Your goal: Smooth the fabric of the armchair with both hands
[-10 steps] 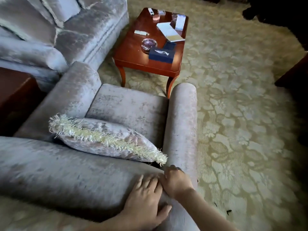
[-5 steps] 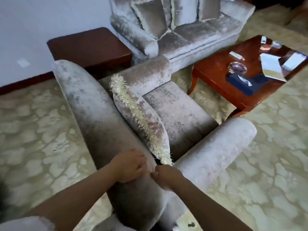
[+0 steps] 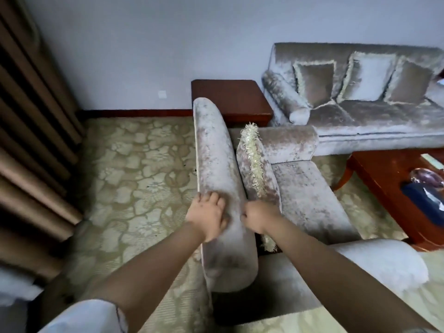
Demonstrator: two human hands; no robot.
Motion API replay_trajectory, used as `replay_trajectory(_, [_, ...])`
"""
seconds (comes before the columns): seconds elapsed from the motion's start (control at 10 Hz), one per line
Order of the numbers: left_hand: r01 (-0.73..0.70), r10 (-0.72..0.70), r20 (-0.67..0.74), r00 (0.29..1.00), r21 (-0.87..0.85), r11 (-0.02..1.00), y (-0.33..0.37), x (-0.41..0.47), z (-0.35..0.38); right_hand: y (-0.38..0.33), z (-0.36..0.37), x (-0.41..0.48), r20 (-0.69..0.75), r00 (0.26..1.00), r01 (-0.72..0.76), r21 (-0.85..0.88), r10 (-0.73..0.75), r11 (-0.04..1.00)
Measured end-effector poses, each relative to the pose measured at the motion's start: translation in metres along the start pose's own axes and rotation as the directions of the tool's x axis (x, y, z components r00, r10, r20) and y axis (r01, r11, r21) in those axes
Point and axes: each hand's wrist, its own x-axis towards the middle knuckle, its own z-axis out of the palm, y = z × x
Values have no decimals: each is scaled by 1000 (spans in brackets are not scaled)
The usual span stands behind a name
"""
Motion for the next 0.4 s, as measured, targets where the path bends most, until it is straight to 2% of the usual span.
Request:
replay_trajectory(0.1, [108,-106,-38,994,53,993,-18,-10,-47,-16,-46,3,-113,992,56,-60,-63,997])
replay_trajectory(0.2, [146,-125,-146,981,143,979,-34,-20,-96,-25,-100,6,-241,951,161,-140,-191,977])
replay_trajectory(0.3, [223,-182,-239,954,160,962,-42,-25,-155,-26,-159,3,-368,885,231,-190,-287,954])
replay_trajectory(0.4, [329,-253,-380,890,149,932,-35,-20,-214,-22,-231,-8,-539,751,265,-284,-382,921])
